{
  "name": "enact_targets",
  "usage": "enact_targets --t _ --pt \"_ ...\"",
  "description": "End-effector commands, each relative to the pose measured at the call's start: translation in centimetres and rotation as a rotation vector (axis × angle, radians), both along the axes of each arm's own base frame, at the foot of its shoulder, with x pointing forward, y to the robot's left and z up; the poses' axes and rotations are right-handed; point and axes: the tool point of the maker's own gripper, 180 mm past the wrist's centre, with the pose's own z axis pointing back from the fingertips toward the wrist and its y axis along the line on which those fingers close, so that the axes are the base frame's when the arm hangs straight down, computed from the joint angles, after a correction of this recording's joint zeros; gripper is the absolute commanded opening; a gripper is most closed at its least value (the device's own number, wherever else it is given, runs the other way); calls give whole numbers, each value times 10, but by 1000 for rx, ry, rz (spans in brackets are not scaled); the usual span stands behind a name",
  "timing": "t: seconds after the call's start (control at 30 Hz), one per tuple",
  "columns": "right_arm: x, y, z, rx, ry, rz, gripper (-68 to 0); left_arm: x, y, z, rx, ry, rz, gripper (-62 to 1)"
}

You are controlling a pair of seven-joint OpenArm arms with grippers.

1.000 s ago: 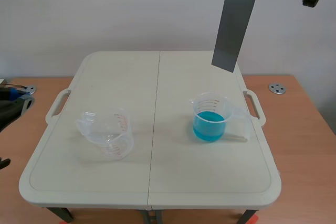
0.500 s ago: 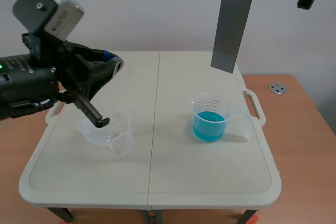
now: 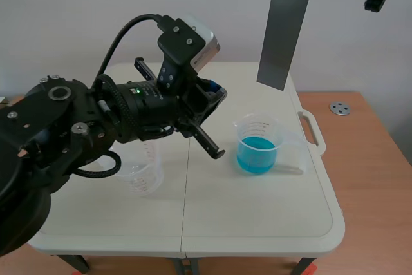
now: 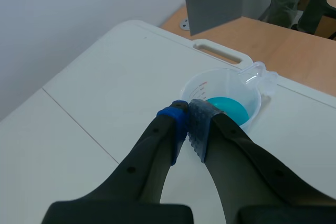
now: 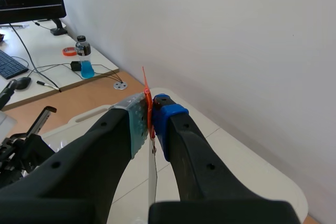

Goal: Hold the metal plate by the orange handle, dip it into the blue solution, take it out and point at it, then put the plate back in the beaker on the left.
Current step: 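Move the plate over the blue solution, then point at the plate with the left hand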

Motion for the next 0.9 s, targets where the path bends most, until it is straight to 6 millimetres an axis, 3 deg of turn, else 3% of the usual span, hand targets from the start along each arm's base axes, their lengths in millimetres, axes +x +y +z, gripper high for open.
enact_targets --t 0.0,0.23,0.87 --pt "0 0 9 27 -25 9 -662 6 -3 17 -35 -53 0 -575" --pt "1 0 8 30 -22 9 -662 16 -16 12 -21 -81 -14 -575" --pt "2 5 1 35 1 18 -662 18 -17 14 -27 -95 -20 -575"
